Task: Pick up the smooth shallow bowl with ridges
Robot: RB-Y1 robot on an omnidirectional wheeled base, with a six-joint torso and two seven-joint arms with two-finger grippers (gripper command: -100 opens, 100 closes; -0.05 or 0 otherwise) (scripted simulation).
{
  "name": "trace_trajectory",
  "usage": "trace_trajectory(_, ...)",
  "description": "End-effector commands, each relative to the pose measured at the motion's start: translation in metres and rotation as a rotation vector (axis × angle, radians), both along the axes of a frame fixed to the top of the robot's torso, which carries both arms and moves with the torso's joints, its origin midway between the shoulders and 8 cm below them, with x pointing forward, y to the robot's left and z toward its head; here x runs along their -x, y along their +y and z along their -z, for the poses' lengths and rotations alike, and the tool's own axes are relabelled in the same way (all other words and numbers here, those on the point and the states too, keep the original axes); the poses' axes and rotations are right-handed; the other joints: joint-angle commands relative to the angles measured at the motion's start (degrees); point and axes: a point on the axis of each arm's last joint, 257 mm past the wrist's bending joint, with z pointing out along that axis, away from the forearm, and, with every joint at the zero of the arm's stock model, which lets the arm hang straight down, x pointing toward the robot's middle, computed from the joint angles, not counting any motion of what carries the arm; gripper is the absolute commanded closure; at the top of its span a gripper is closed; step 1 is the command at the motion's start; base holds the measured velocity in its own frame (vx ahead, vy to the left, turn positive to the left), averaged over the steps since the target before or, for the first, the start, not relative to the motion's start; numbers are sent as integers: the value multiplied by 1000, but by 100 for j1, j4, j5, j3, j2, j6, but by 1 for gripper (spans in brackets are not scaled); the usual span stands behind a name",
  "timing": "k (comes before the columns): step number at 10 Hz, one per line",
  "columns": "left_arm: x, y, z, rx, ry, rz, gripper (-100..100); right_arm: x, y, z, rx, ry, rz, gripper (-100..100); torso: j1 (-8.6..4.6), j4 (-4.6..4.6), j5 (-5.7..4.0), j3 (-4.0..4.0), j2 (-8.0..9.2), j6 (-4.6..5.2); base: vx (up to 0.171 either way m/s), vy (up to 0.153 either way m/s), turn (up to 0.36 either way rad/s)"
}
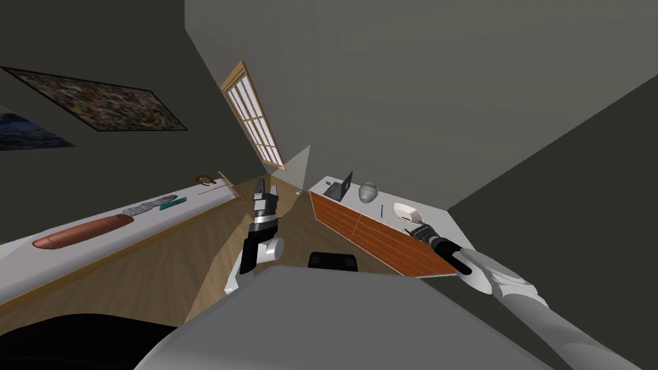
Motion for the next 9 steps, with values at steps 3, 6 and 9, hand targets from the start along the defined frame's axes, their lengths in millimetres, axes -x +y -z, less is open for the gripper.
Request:
trace_trajectory(3,0,0,0,0,0,0,0,32,-57,11,145,102,45,-100,4,-2,1,-4,-5,4,78,53,129)
trace_trajectory(6,0,0,0,0,0,0,0,52,-87,17,231,168,61,-100,-1,-1,-1,-3,-4,1,81,35,138)
trace_trajectory(9,0,0,0,0,0,0,0,82,-116,27,300,245,90,-100,-2,-4,-1,-8,-12,5,99,34,102)
